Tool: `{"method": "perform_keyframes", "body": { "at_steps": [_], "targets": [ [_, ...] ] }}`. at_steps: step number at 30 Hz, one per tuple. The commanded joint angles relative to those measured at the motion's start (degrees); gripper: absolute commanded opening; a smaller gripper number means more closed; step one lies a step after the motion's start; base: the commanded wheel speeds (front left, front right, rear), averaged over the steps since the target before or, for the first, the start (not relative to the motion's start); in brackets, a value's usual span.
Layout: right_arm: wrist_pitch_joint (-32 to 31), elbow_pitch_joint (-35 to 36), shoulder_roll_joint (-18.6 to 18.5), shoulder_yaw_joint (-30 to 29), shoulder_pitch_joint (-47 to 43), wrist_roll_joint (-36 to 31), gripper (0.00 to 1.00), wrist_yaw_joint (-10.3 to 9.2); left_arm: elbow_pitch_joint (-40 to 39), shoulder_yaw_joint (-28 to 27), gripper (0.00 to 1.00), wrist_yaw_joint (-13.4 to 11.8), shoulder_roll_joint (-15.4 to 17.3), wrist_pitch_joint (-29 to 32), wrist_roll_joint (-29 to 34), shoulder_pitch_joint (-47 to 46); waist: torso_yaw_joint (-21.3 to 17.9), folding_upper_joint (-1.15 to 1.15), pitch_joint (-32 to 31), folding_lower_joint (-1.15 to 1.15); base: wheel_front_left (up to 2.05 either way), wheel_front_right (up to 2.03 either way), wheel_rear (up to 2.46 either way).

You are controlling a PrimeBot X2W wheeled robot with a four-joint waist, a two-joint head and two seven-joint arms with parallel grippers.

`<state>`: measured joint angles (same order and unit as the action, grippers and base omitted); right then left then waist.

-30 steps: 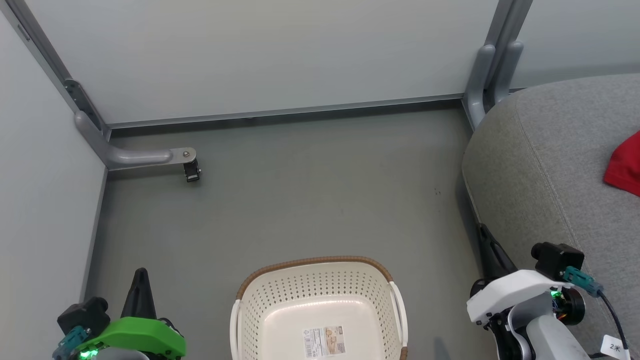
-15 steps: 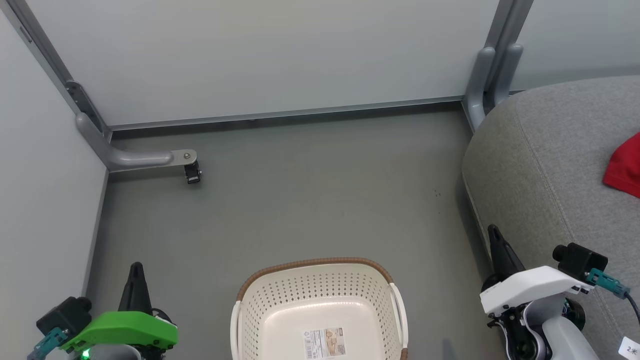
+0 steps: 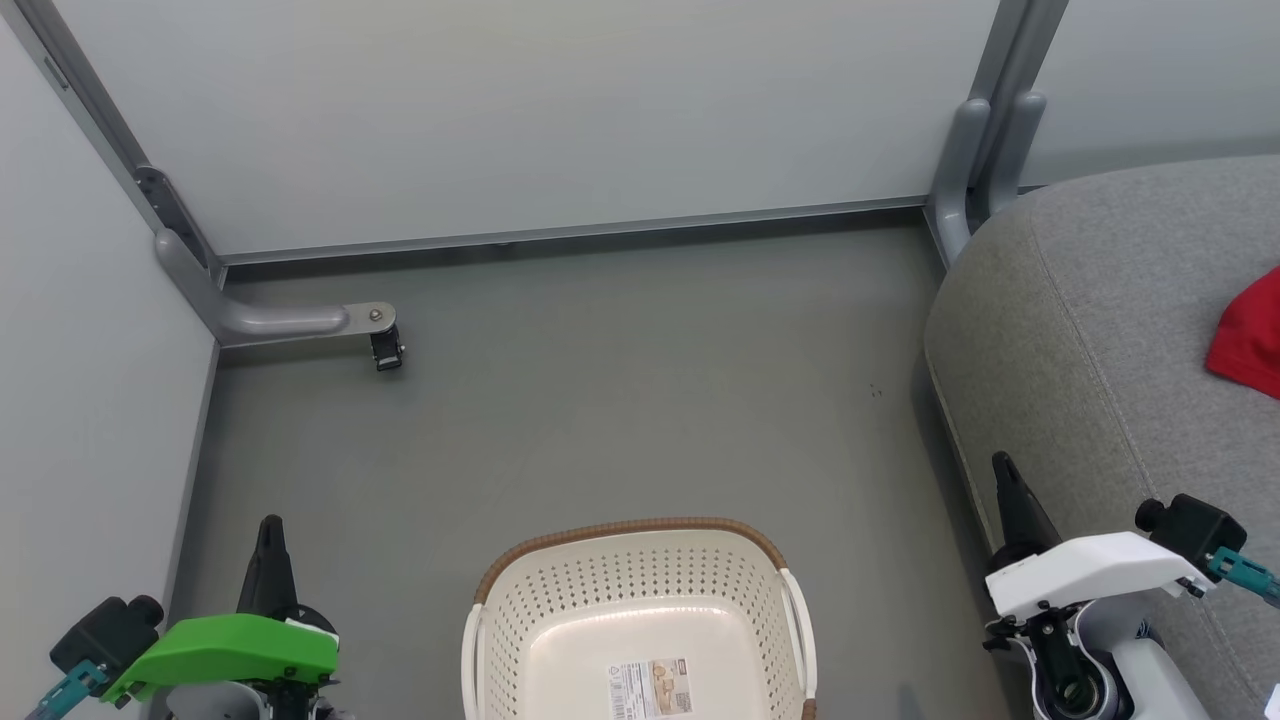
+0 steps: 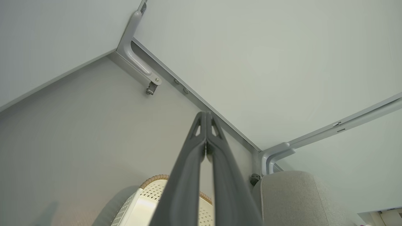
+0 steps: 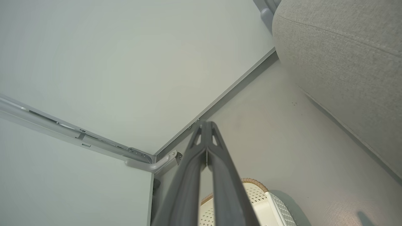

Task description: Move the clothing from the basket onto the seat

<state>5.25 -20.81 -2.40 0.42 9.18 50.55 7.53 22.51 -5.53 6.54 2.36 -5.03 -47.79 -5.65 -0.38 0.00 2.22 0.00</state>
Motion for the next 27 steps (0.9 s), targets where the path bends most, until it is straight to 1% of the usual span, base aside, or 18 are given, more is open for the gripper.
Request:
{"method": "perform_keyframes", "body": {
  "at_steps": [1, 27],
  "targets": [
    [-0.5, 1.0, -0.3, -0.4, 0.2, 1.9, 0.0, -0.03, -1.0, -0.2, 0.0, 0.2, 0.4, 0.5, -2.1, -0.6, 0.0, 0.0, 0.0, 0.0, 0.0, 0.0, 0.0],
    [-4.9, 3.4, -0.4, -3.0, -1.2, 17.5, 0.0, -0.04, -4.0, -0.6, 0.0, 0.6, 0.5, 4.9, -18.7, -0.7, 0.1, 0.0, -0.6, 0.0, 0.0, 0.0, 0.0]
  ]
}}
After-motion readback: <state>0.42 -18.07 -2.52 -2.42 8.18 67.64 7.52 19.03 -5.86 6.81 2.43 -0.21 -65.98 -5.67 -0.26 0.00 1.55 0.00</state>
